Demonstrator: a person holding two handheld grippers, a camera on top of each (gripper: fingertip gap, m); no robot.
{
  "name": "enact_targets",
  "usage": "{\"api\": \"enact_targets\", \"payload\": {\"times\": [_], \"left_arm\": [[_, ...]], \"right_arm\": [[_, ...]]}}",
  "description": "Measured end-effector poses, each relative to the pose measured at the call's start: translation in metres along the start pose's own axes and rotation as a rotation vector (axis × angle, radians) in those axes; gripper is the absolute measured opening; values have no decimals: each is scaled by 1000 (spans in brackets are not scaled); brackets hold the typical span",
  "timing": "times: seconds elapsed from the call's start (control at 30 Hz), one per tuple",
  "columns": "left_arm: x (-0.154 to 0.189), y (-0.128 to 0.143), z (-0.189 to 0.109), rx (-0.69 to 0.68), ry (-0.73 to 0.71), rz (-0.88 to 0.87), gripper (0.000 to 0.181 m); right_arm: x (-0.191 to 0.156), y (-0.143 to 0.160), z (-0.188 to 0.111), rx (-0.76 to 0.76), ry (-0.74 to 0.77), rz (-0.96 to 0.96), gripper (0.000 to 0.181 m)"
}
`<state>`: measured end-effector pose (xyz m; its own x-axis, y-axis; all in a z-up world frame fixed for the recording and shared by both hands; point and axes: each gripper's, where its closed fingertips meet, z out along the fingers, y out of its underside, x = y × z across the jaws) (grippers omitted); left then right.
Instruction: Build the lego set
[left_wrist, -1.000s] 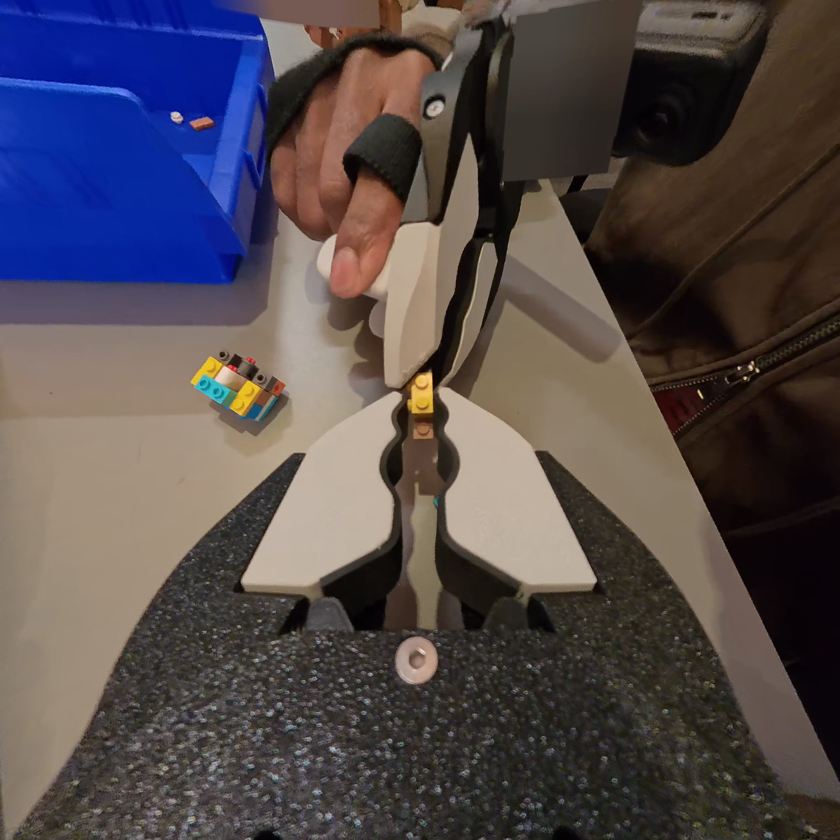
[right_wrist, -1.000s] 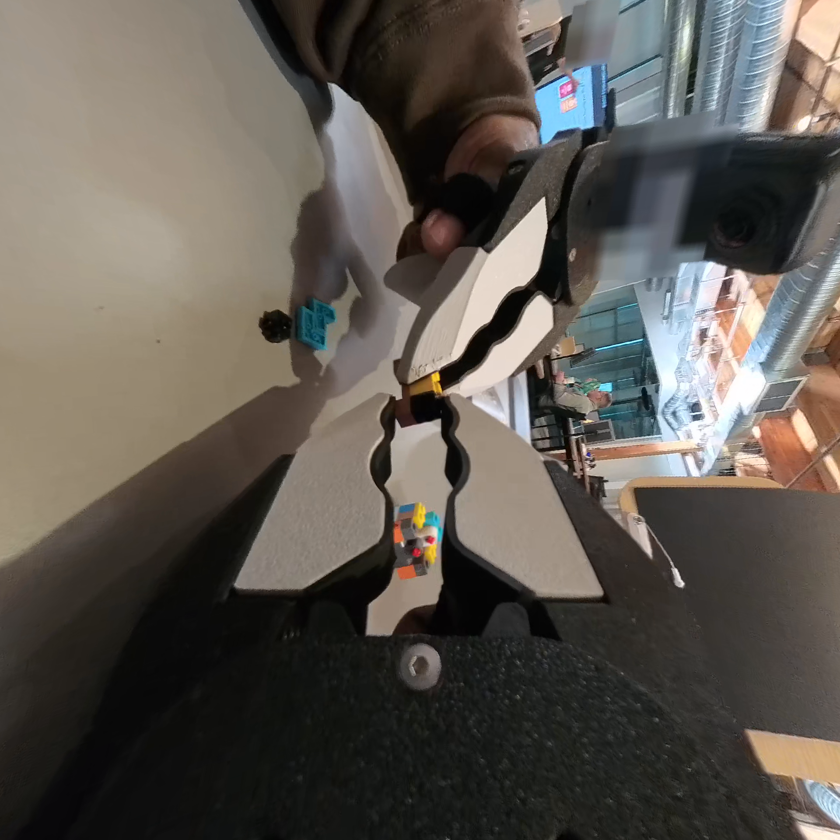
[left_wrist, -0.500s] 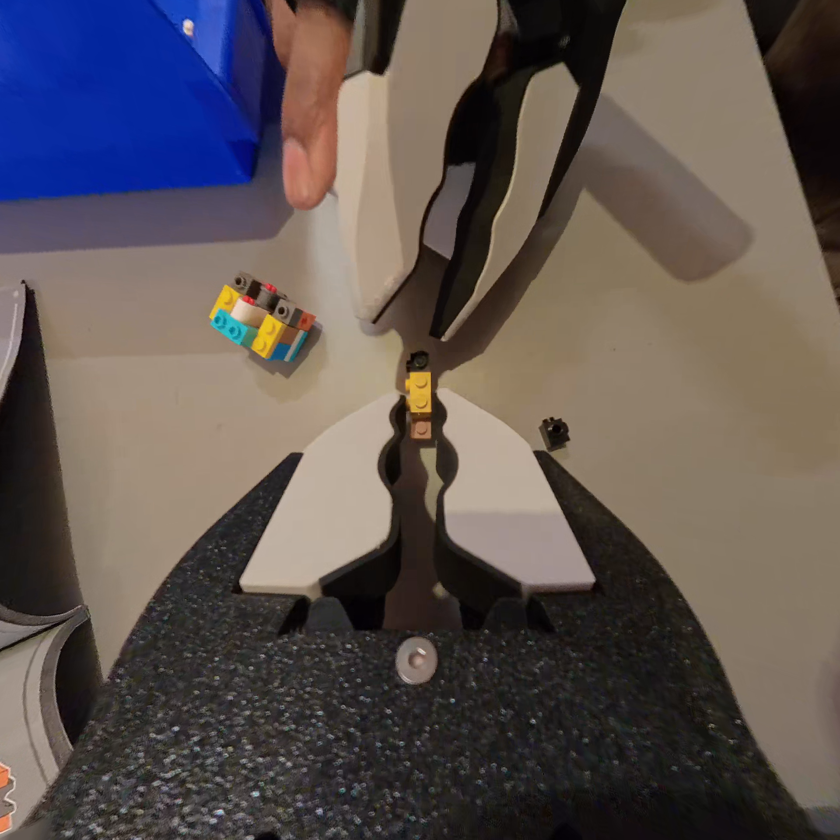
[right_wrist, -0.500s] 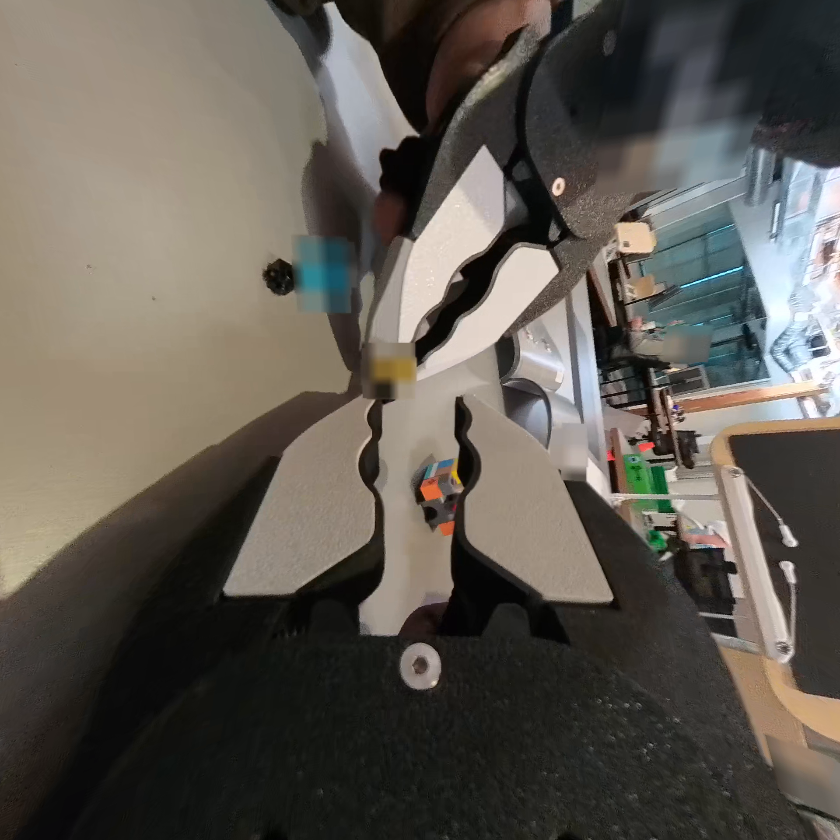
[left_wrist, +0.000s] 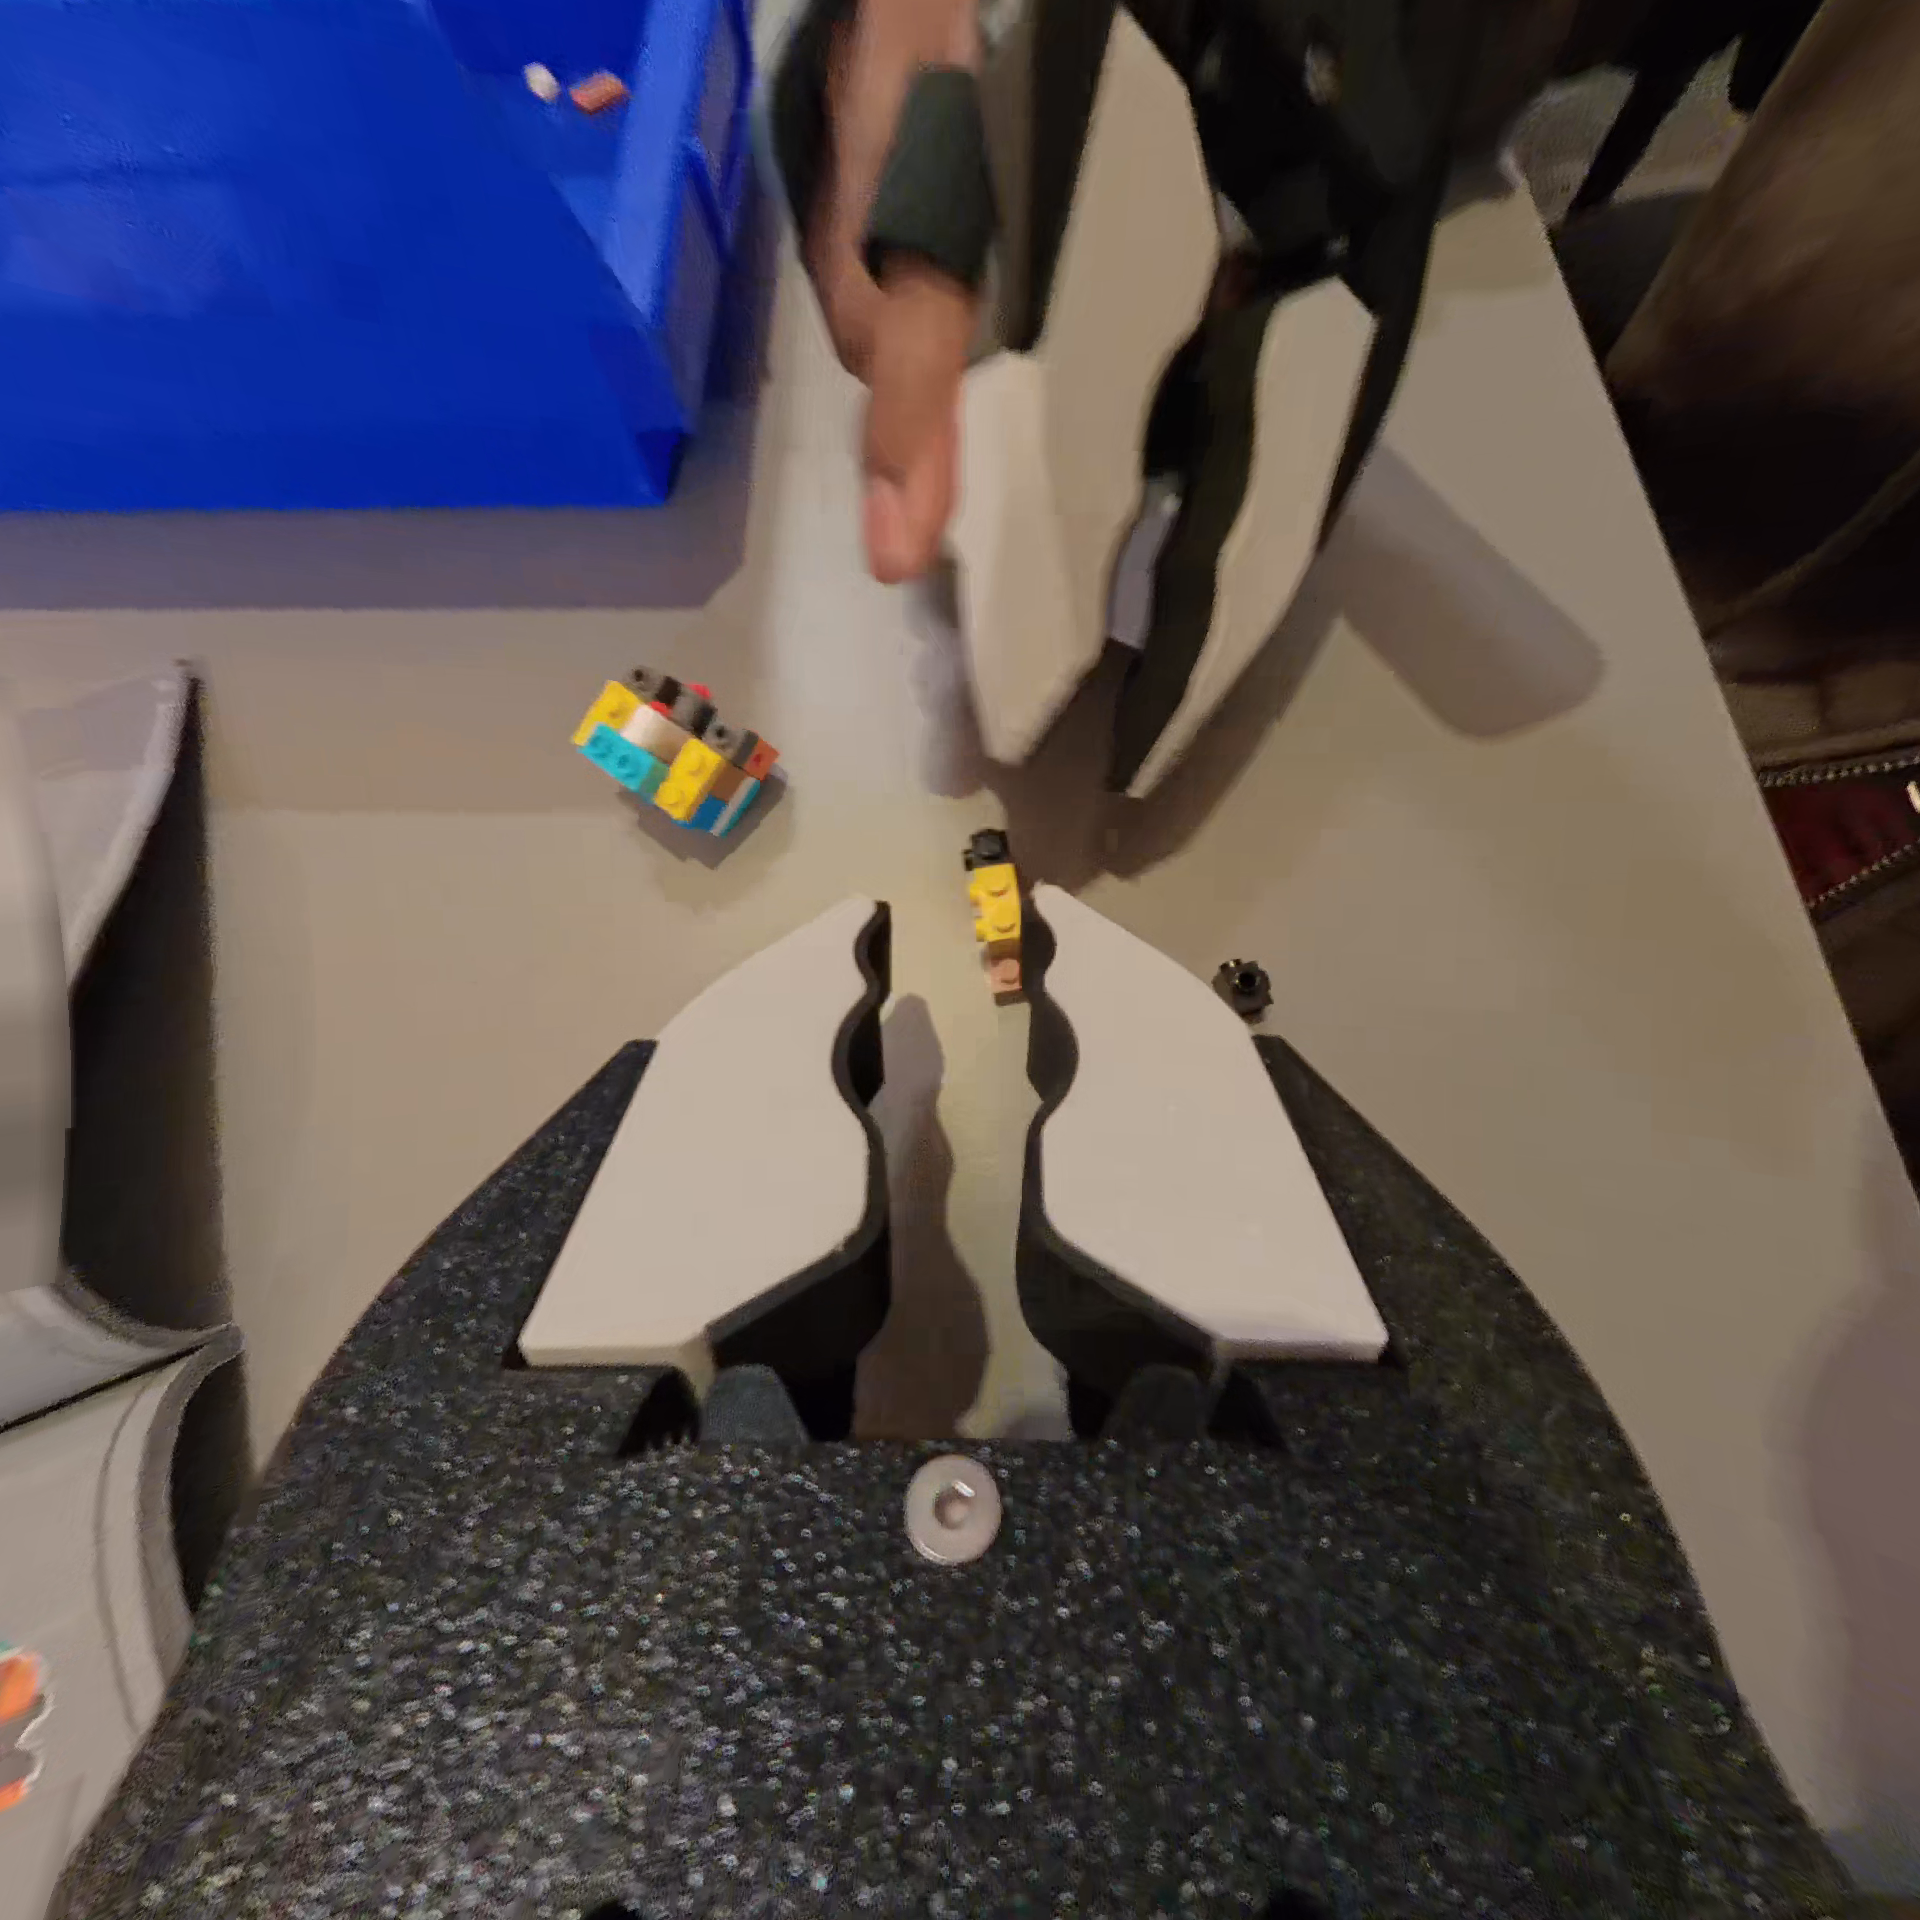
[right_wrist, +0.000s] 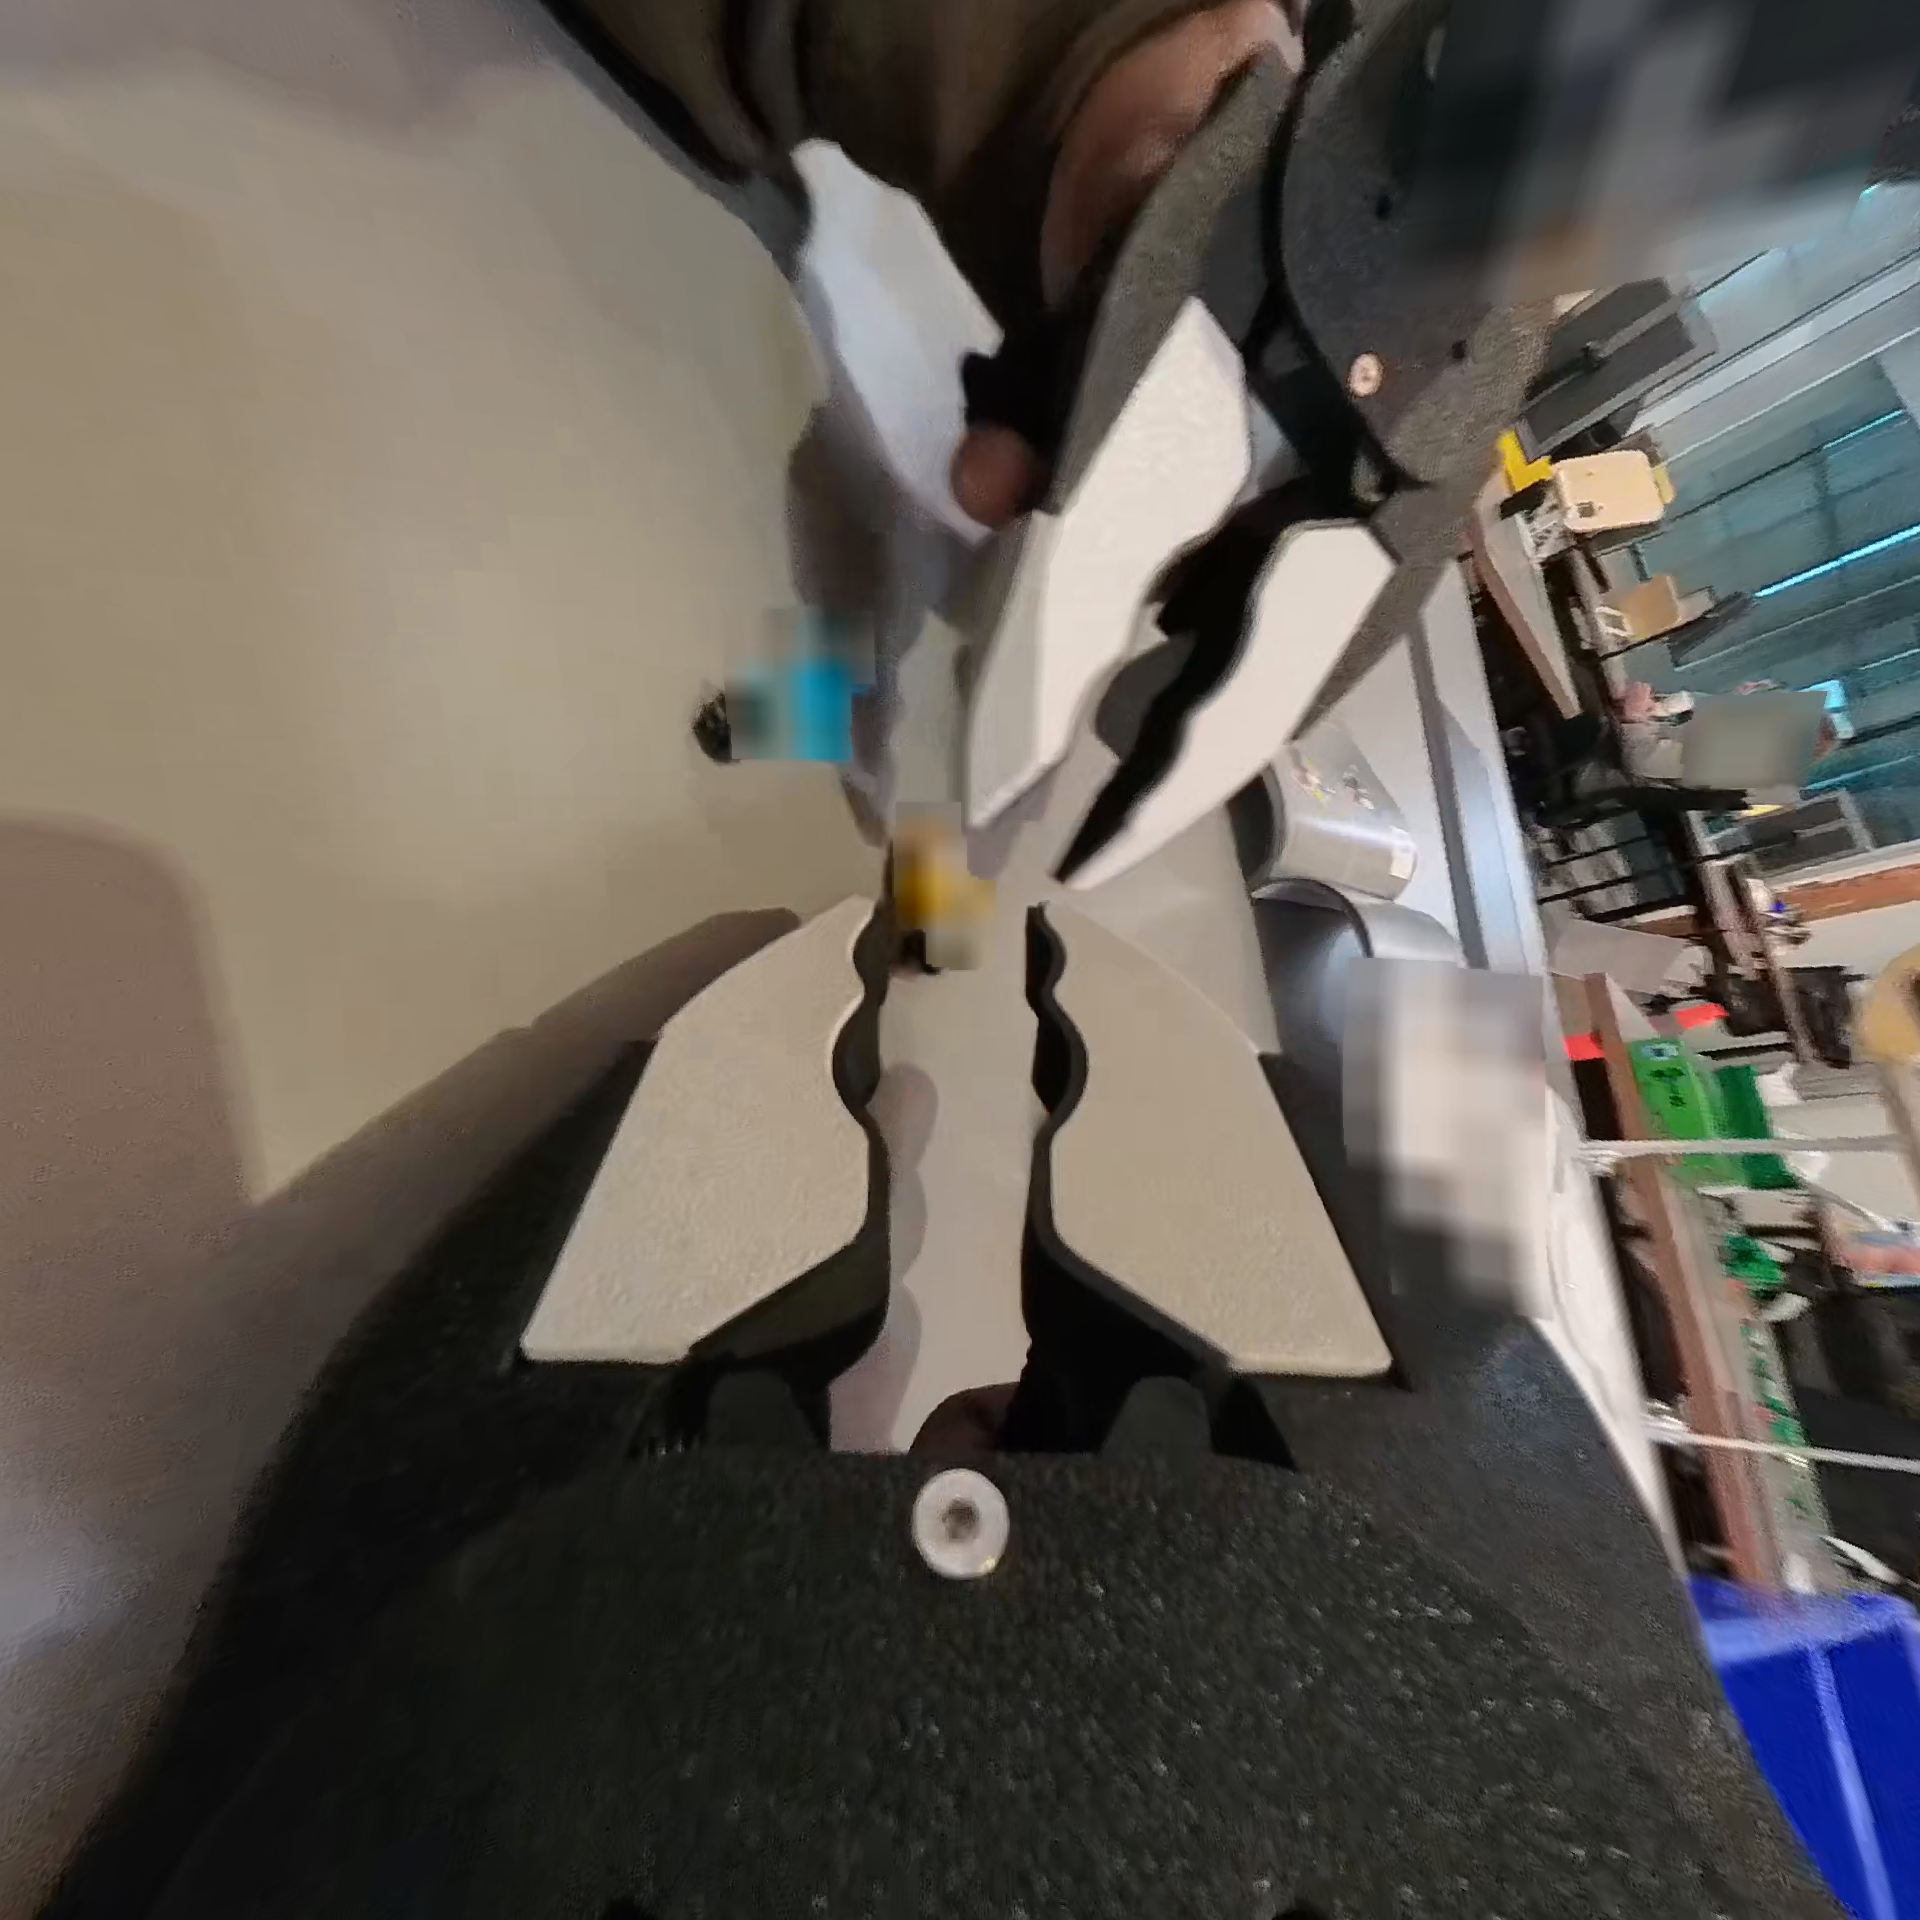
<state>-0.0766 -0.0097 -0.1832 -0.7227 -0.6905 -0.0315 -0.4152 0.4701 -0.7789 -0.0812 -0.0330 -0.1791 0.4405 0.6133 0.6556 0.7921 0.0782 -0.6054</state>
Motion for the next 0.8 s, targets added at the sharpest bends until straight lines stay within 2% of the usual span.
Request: {"api": "enact_targets", "payload": {"times": [0.2,0.4,0.63,0.8], "left_arm": [[-18,-5,-17,51,-85,-37,23],[-13,-4,-15,29,-74,-15,23],[2,-3,-14,5,-22,60,23],[13,-1,-15,3,16,144,23]], "right_arm": [[-21,-26,9,22,-141,156,17],[-36,-25,21,-51,-203,168,16],[-37,-23,30,-80,-256,235,18],[-43,-20,32,-139,-338,301,9]]}}
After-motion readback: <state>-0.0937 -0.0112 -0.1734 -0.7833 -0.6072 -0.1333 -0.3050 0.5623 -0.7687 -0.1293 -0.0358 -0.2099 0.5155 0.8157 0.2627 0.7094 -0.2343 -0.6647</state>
